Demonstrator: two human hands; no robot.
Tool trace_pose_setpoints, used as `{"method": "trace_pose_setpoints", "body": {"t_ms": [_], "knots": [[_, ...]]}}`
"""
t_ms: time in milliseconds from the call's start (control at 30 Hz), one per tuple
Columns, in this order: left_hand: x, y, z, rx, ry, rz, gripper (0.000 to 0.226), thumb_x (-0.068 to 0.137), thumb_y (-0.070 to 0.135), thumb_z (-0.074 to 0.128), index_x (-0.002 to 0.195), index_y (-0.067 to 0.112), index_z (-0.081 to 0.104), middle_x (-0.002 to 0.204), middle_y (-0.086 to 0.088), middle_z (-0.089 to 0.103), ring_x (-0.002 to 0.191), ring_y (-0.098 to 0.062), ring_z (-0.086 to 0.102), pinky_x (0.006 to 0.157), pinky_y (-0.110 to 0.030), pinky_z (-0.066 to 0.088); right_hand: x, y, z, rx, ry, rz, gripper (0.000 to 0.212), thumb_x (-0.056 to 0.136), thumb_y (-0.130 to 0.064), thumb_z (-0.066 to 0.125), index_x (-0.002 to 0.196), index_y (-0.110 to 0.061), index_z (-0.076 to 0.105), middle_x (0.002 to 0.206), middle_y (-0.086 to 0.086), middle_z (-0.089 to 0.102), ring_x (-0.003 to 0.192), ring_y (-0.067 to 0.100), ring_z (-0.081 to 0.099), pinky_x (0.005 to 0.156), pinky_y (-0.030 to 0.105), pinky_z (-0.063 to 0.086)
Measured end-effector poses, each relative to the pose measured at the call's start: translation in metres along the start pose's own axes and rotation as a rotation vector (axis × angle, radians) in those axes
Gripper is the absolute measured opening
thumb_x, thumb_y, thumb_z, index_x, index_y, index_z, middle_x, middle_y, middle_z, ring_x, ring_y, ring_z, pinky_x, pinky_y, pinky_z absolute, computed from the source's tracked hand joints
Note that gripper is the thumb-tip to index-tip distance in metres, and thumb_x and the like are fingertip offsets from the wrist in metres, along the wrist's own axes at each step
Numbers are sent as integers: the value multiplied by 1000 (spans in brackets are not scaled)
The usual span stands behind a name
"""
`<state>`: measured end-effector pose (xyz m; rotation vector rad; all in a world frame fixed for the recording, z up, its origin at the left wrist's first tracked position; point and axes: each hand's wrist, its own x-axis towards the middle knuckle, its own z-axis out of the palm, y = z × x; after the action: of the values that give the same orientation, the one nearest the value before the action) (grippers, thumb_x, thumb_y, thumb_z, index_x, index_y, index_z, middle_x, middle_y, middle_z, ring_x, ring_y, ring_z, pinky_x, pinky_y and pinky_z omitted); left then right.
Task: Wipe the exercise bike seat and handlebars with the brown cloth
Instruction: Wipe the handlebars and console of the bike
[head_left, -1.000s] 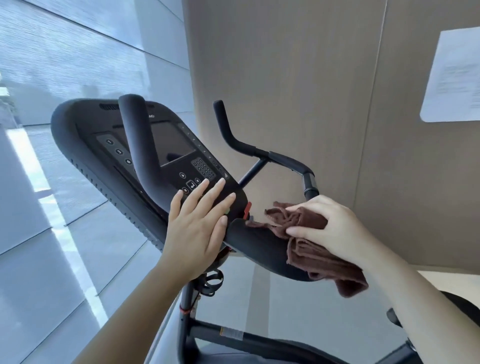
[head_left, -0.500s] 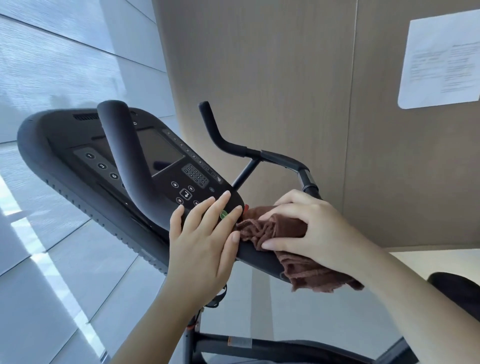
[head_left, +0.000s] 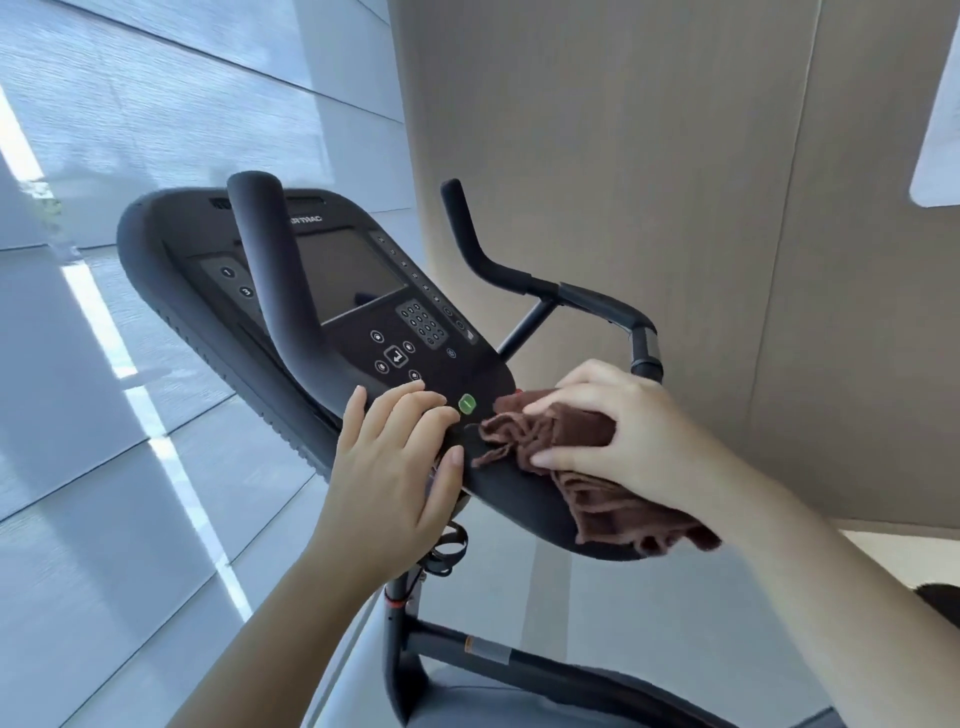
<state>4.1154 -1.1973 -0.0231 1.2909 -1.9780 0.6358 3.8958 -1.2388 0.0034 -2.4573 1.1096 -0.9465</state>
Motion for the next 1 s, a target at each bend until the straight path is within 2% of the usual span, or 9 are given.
{"method": "trace_pose_setpoints", "body": {"t_ms": [67,167,233,333,433,500,600,733,1000], "knots": [[-2,15,2,9,-13,-44,37,88,24,32,98,4,61,104,-7,62,110,-28,51,102,-41,21,-3,-3,4,16,74,-61,35,67,-47,72,100,-38,66,101,-15,54,92,-1,50,80,4,34],[-4,34,2,28,-25,-134,41,89,23,31,103,-1,60,108,-10,63,112,-31,52,102,-36,21,-26,17,-5,28,63,-160,32,67,-43,74,97,-36,68,100,-17,51,93,-4,49,82,-1,30],[-5,46,2,65,-53,-153,42,90,25,32,108,0,60,112,-10,62,115,-30,51,101,-43,27,-37,34,-17,7,25,-185,31,67,-43,74,97,-36,67,102,-19,48,95,-6,48,83,0,32],[-8,60,3,88,-90,-217,45,91,27,30,113,2,60,122,-10,58,120,-28,48,101,-52,32,-39,49,-24,43,12,-199,33,66,-50,70,96,-37,67,101,-20,49,95,-3,52,84,8,40],[-8,70,3,87,-100,-291,48,91,27,26,116,2,57,128,-11,54,124,-27,44,102,-53,31,-15,42,-17,65,46,-216,34,66,-39,77,97,-28,69,96,-9,55,90,9,56,84,26,46],[-6,75,2,96,-108,-318,49,90,28,25,116,1,57,127,-12,54,125,-29,43,101,-55,31,0,32,-11,106,0,-208,34,69,-38,76,100,-27,68,98,-5,56,92,13,57,87,32,46],[-3,80,3,111,-132,-325,52,90,33,26,117,2,57,129,-10,54,130,-27,38,104,-56,27,0,34,-9,118,-35,-205,35,71,-41,73,103,-29,66,100,-6,56,93,13,57,86,32,46],[-4,83,9,77,-107,-292,50,90,29,26,115,2,59,127,-8,56,131,-28,36,103,-58,28,-30,49,-12,58,58,-224,35,71,-46,69,101,-29,67,100,-7,54,92,13,56,78,26,46],[-6,78,16,58,-46,-262,48,90,27,26,113,3,60,125,-8,57,129,-28,38,106,-53,23,-41,43,-3,48,228,-199,33,69,-40,74,99,-25,69,101,-1,59,90,19,59,77,36,52]]}}
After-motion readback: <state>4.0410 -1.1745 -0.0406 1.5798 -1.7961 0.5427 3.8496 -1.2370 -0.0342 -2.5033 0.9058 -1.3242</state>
